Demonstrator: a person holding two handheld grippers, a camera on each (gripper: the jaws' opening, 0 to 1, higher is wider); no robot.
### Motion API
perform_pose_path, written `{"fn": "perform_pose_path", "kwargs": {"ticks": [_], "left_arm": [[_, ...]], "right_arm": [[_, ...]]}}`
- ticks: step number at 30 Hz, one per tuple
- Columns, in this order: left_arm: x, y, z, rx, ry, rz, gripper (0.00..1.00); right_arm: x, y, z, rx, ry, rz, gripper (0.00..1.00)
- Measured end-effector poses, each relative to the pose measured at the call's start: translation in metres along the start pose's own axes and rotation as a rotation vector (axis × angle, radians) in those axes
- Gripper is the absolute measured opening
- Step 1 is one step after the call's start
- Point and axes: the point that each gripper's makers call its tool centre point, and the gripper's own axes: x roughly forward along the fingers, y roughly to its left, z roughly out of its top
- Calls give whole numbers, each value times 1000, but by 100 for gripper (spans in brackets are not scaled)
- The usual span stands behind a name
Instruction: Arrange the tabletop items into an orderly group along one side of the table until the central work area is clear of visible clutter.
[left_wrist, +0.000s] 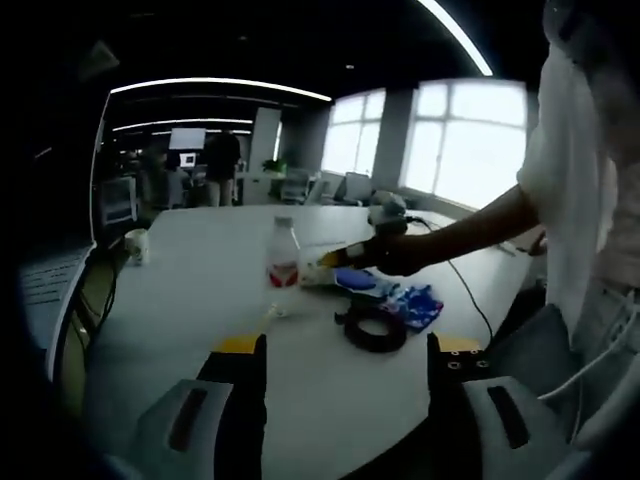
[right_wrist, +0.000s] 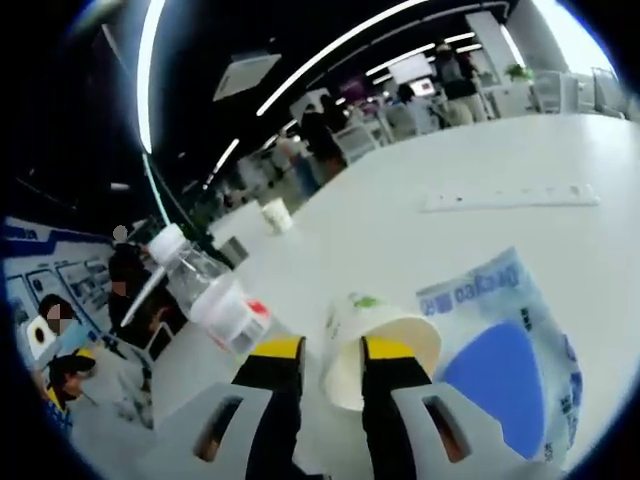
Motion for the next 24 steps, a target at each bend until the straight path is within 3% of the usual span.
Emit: {"fn": "perform_pose_path", "kwargs": {"ticks": [6,11,24], "left_arm": [[0,0,-1,-7,-1,2,61],[-1,0,-2,-16,-2,3,61],[3,-5,-1,-10,-7,-27,61]], "right_arm": [[-3,-4,2,-14,4,-16,4],[-7,-4,-1,-23,18,-8,0],[-26,6,15,-44,3,20,0]]}}
